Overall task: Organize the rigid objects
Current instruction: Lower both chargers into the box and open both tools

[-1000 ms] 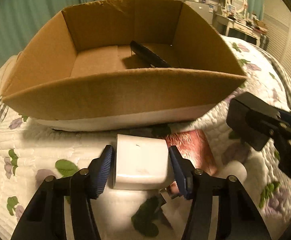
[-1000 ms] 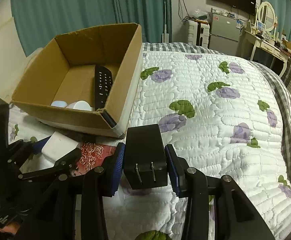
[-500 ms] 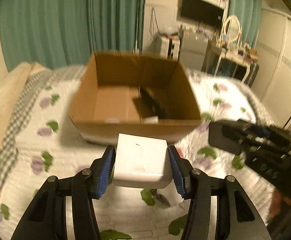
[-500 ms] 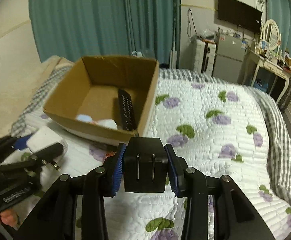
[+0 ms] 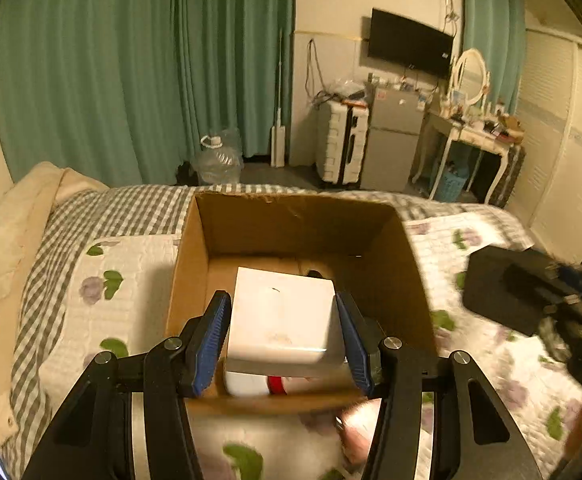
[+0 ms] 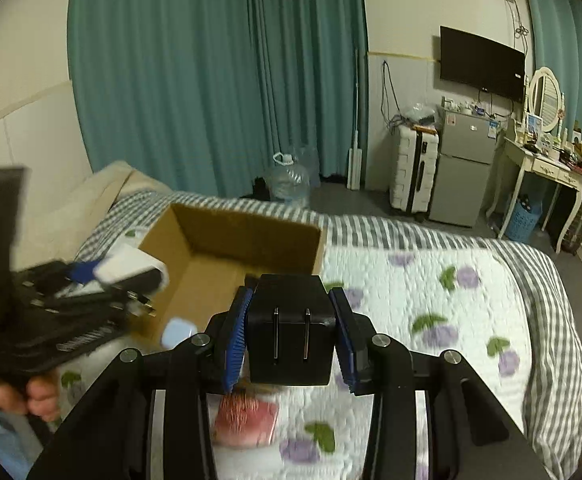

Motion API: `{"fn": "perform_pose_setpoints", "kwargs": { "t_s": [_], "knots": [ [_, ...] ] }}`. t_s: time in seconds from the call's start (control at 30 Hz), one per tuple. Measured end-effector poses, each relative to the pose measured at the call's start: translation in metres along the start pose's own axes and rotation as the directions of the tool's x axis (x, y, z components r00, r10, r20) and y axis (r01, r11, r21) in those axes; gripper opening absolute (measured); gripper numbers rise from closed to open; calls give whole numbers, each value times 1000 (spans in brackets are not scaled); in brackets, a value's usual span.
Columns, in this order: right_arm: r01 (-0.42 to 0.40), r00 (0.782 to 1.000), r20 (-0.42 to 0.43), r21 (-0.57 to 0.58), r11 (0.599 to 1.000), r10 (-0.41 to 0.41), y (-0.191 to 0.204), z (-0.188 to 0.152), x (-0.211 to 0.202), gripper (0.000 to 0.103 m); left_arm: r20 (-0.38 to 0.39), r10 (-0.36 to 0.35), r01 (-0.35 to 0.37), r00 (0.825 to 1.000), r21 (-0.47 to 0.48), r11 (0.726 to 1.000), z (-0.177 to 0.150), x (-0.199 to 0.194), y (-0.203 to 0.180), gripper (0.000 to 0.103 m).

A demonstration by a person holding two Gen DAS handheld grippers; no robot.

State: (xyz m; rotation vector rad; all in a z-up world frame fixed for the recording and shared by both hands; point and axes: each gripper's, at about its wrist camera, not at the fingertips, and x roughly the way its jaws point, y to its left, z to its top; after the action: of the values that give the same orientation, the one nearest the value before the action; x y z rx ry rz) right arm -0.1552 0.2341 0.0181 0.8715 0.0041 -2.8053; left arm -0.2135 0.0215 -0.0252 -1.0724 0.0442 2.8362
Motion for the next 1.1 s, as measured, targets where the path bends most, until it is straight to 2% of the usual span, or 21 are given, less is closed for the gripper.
{"fn": "perform_pose_setpoints", "kwargs": {
  "t_s": [0.1,0.27,0.37,0.4,0.5,0.7,0.97,1.1],
  "knots": [
    [-14,1000,-4,-1,1000,14,1,3,19,38,-31,29,-28,999,23,999,-2,27,1,54],
    [-38,998,-42,5,999,39,2,-6,51,38,-54,29,-27,998,33,999,-16,55,5,55],
    [-54,997,-51,8,999,54,3,-10,60,38,-9,36,-35,999,49,998,-16,51,4,59],
    [-58,997,-54,6,998,58,4,-11,61,38,-8,38,-37,999,48,998,-15,49,5,62],
    [-58,997,-55,5,998,58,6,-8,61,38,-9,14,-14,1000,23,1000,-10,37,9,63],
    [-85,995,-56,1,996,85,18,2,68,38,68,22,-23,997,18,1000,-7,-5,18,67],
    [-174,973,-158,-45,984,165,70,10,128,38,98,66,-65,993,-18,998,-15,-14,51,68],
    [-179,964,-204,-24,984,171,86,7,159,38,95,73,-68,993,-49,996,-18,-8,69,68]
  ]
}}
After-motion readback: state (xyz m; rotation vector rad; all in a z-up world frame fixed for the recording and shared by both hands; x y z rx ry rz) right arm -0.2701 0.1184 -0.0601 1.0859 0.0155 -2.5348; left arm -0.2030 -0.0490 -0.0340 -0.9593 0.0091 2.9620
